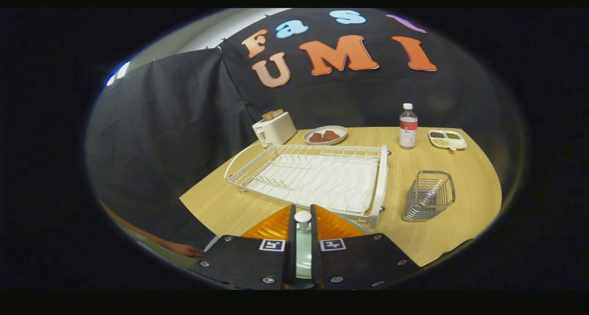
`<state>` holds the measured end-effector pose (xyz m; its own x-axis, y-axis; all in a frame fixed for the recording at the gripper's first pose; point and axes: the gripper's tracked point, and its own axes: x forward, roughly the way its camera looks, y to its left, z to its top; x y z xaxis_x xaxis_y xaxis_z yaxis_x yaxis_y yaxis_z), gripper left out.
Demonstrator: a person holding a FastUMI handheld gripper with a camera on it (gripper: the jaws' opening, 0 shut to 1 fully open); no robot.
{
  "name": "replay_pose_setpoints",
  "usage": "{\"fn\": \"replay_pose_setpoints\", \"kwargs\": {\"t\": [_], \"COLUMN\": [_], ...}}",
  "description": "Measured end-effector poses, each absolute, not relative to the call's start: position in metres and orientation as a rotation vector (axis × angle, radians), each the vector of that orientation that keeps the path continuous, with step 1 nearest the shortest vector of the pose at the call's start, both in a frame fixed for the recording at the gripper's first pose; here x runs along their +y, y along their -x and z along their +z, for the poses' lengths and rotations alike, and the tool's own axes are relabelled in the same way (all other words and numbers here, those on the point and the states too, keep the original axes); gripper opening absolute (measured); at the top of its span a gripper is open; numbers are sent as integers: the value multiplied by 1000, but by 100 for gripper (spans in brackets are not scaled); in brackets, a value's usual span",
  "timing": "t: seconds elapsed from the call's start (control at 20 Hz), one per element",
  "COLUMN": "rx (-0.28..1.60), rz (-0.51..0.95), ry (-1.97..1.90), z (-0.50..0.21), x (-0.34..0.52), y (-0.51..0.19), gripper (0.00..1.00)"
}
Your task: Take the plate from the dish rack, then take the spoon from the basket and place it into the plate.
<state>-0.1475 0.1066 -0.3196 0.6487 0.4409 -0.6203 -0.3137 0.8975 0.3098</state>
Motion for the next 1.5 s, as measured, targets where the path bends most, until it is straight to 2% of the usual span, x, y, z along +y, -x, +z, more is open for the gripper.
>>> {"fn": "replay_pose_setpoints", "kwargs": {"t": [0.45,0.7,0.8,0.95,1.1,1.35,1.5], "rx": [790,938,963,1009,1104,1146,1127], "rz": [412,388,378,345,341,303,297], "ry": [-228,-257,-284,-353,-373,-295,-284], "z": [-334,-366,-374,-387,-404,-416,-408], "x": [98,80,78,75,75,63,62], "y": [161,193,200,208,224,226,219], "gripper": [14,16,20,20,26,34,47]}}
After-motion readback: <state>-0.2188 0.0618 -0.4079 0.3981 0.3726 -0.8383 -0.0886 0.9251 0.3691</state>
